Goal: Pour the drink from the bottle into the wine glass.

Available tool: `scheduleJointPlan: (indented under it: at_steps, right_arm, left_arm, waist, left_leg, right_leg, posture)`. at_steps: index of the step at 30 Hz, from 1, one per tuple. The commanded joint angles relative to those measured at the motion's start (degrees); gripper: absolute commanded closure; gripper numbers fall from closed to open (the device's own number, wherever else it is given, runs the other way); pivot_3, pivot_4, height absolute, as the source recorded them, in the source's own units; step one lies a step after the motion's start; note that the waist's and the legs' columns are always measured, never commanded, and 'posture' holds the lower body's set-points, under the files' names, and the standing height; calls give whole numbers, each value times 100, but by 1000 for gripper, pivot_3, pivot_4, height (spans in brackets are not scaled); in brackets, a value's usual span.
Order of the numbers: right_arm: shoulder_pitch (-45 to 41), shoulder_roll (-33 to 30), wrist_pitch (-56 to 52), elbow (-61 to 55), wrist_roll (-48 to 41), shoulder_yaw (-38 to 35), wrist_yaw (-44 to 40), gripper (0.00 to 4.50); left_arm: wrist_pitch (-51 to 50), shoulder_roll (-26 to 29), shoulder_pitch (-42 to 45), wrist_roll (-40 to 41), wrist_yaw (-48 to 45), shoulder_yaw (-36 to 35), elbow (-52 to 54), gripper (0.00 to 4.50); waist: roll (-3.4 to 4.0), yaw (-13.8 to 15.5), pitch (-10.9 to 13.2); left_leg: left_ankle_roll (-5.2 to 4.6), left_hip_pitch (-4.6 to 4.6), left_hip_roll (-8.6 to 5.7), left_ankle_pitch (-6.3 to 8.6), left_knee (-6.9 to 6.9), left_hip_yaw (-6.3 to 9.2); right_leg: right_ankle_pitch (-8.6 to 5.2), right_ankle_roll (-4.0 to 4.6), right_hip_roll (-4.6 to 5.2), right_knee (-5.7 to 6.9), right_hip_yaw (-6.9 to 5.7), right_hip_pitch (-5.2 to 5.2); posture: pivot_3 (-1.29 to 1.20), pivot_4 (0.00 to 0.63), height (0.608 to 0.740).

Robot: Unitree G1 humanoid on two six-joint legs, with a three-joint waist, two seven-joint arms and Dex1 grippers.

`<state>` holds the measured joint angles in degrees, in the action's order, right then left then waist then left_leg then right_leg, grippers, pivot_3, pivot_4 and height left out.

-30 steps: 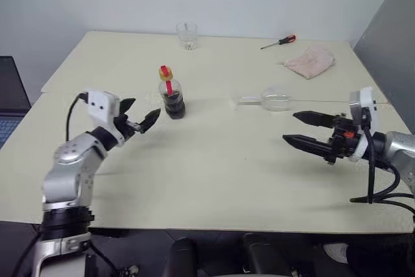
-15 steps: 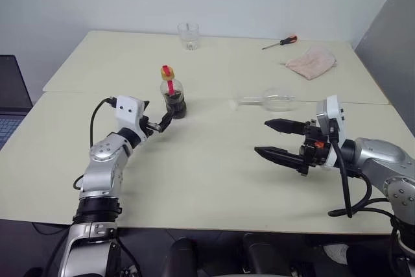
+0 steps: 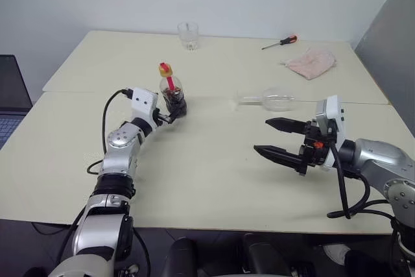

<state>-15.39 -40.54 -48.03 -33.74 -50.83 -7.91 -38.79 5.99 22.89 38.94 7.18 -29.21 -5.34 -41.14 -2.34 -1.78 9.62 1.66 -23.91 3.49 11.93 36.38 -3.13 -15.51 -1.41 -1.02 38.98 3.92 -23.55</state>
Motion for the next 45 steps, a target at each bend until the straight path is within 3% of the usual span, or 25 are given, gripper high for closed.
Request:
scheduleJointPlan:
  at_steps: [1,15,39,43,45]
  right_arm:
    - [-9,-56,73,-215,-123,-189,33,0]
    - [27,-110,51,-274,-158,-290,147,0]
    - [-6,-374,-147,-345,-406,-398,347,0]
    - [-28,-445,-206,-360,-476,-406,373,0]
    - [-62,-466,-251,-381,-538,-398,399,0]
  left_arm:
    - [324,-5,351,-54,-67,-15,-279,32]
    - [1033,-107,1345,-106,-348,-105,-2103,32]
    - [1492,-343,1922,-163,-575,-458,-3122,32]
    - [1592,-389,2086,-213,-241,-501,-3235,907]
    - [1587,-417,2162,-206,-173,-531,-3296,907]
  waist:
    - [0,-1,0]
    - [-2,-3,1]
    - [-7,0,4]
    - [-8,2,5]
    - [-10,2,6]
  left_leg:
    - [0,0,-1,0,0,-1]
    - [0,-1,-3,0,1,-2]
    - [0,-4,-4,0,2,0]
    - [0,-6,-4,0,2,1]
    - [0,-6,-4,0,2,1]
  right_leg:
    - [0,0,0,0,1,0]
    - [0,-1,-2,-1,0,0]
    - [0,-2,-1,-1,-3,0]
    - [1,-2,-1,-1,-4,0]
    - [1,-2,-1,-1,-3,0]
  posture:
    - [0,150,740]
    - [0,150,740]
    - [0,150,740]
    - [0,150,740]
    - [0,150,740]
